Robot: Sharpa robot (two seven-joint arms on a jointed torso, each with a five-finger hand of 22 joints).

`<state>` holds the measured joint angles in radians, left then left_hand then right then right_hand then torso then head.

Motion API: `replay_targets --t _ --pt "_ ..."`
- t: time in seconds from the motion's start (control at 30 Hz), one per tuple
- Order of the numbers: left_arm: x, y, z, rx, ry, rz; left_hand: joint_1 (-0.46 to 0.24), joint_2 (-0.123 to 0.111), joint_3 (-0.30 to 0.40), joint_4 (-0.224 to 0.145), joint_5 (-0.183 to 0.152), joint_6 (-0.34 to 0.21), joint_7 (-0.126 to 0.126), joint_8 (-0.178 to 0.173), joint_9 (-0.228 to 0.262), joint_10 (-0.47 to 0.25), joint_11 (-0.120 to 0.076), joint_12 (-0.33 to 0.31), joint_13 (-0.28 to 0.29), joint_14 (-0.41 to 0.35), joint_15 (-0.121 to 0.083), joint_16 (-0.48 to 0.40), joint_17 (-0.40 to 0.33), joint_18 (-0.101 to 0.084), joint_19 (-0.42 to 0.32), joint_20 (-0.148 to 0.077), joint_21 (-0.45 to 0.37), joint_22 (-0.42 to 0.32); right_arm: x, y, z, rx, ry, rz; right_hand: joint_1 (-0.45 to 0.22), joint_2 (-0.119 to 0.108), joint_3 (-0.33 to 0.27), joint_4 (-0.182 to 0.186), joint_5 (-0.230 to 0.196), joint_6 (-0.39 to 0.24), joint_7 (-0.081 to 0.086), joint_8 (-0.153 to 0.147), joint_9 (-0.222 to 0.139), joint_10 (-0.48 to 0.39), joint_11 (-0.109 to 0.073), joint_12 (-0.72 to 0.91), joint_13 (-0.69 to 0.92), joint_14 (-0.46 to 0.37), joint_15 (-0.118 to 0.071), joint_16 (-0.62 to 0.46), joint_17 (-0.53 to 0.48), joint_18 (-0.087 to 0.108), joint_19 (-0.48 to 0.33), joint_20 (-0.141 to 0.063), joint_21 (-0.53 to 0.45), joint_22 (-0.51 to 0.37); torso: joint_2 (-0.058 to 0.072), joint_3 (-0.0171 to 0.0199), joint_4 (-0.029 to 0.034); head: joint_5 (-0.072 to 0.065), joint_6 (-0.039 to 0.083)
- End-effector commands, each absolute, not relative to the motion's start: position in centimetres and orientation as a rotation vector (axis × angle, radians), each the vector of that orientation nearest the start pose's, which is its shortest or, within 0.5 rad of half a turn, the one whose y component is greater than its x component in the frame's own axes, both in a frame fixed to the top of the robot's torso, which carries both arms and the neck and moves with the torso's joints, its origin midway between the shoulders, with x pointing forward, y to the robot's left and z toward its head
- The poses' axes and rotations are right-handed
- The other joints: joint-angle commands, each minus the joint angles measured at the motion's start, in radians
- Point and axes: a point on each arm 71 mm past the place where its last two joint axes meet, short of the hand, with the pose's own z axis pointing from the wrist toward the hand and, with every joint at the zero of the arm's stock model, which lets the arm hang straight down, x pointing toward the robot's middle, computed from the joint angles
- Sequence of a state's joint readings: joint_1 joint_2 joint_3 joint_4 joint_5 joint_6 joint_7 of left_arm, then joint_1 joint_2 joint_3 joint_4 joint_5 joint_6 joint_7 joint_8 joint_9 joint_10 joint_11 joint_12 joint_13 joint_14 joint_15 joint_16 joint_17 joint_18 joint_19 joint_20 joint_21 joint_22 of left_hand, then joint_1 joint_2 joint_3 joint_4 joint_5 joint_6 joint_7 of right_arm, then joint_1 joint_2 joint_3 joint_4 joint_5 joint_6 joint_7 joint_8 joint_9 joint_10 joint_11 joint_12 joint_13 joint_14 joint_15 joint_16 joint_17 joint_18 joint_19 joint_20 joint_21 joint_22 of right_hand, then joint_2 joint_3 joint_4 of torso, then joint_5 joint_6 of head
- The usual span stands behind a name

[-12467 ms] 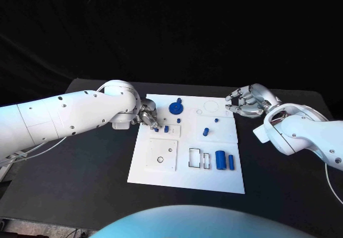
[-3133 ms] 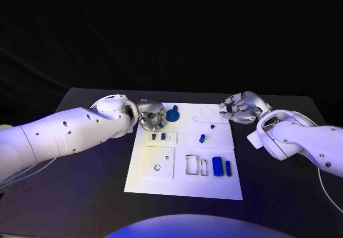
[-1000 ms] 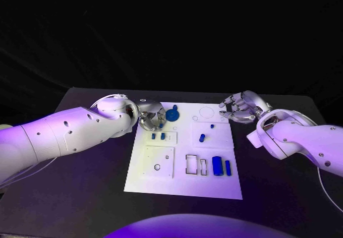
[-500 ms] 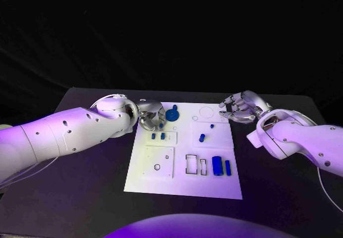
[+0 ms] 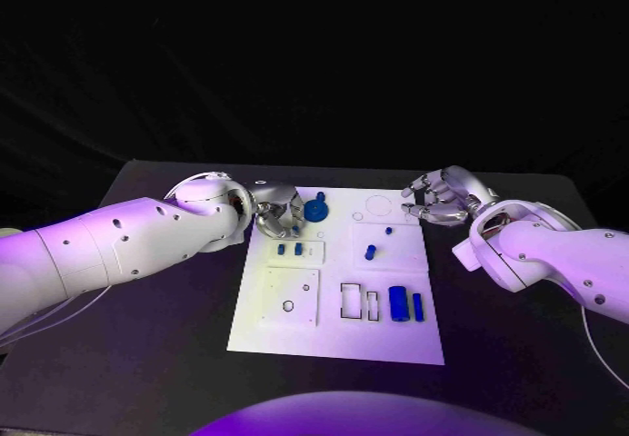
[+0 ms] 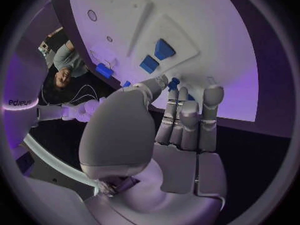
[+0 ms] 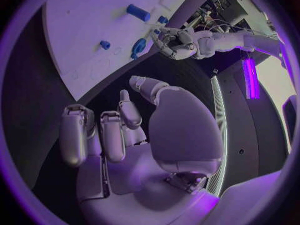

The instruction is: Assemble the parts on the task board

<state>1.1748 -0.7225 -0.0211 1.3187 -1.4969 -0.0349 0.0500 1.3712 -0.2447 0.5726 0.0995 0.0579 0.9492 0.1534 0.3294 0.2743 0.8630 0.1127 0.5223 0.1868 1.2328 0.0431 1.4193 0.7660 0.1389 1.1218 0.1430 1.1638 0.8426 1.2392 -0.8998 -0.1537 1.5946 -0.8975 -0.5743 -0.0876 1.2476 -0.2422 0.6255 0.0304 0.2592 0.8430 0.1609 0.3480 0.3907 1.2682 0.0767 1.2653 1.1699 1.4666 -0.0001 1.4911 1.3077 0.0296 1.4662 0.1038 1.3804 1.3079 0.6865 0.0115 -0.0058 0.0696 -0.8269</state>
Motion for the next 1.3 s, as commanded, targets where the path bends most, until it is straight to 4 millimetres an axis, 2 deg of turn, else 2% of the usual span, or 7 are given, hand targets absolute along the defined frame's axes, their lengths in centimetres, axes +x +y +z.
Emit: replay_targets --t 0.03,0.53,0.87,1.3 --pt "50.84 18.58 -21.80 0.337 1.893 -0.700 0.007 0.009 0.006 0.000 -0.004 0.010 0.001 0.005 0.001 -0.005 -0.001 0.008 0.002 -0.007 -0.001 -0.004 -0.002 0.016 -0.006 -0.001 -0.006 0.000 46.96 -22.47 -19.84 0.453 1.657 0.802 -0.010 0.003 0.003 -0.002 0.003 -0.005 -0.001 0.003 0.001 -0.005 -0.004 -0.004 -0.001 0.061 -0.002 -0.005 0.078 0.017 0.005 -0.001 -0.001 0.168 0.000 0.0004 0.0002 0.001 0.000" --pt "50.87 18.66 -21.91 0.343 1.906 -0.693 0.021 0.014 0.017 -0.004 -0.004 0.016 0.001 0.006 0.004 -0.007 -0.001 0.015 0.003 -0.010 -0.001 -0.005 -0.011 0.017 -0.008 -0.002 -0.008 -0.004 46.96 -22.45 -19.91 0.454 1.660 0.801 -0.010 0.003 0.003 -0.002 0.003 -0.005 -0.001 0.003 0.001 -0.005 -0.004 -0.004 -0.001 0.061 -0.002 -0.005 0.078 0.017 0.005 -0.001 -0.001 0.168 0.000 0.0013 -0.0003 0.001 -0.001" --pt "50.81 18.61 -21.89 0.347 1.905 -0.698 0.023 0.014 0.019 -0.005 -0.004 0.016 0.001 0.006 0.004 -0.007 -0.001 0.016 0.004 -0.010 -0.001 -0.004 -0.010 0.017 -0.009 -0.002 -0.008 -0.005 46.97 -22.46 -19.96 0.454 1.662 0.800 -0.010 0.003 0.003 -0.002 0.003 -0.005 -0.001 0.003 0.001 -0.005 -0.004 -0.004 -0.001 0.061 -0.002 -0.005 0.078 0.017 0.005 -0.001 -0.001 0.168 0.000 -0.0003 0.0004 0.002 -0.003" --pt "50.71 18.55 -21.85 0.351 1.904 -0.702 0.026 0.014 0.022 -0.006 -0.004 0.017 0.002 0.006 0.004 -0.007 -0.001 0.017 0.004 -0.010 -0.002 -0.004 -0.012 0.017 -0.008 -0.003 -0.007 -0.003 46.96 -22.43 -20.05 0.455 1.665 0.801 -0.010 0.003 0.003 -0.002 0.003 -0.005 -0.001 0.003 0.001 -0.005 -0.004 -0.004 -0.001 0.061 -0.002 -0.005 0.078 0.017 0.005 -0.001 -0.001 0.168 0.000 -0.0006 0.0002 0.003 -0.005"
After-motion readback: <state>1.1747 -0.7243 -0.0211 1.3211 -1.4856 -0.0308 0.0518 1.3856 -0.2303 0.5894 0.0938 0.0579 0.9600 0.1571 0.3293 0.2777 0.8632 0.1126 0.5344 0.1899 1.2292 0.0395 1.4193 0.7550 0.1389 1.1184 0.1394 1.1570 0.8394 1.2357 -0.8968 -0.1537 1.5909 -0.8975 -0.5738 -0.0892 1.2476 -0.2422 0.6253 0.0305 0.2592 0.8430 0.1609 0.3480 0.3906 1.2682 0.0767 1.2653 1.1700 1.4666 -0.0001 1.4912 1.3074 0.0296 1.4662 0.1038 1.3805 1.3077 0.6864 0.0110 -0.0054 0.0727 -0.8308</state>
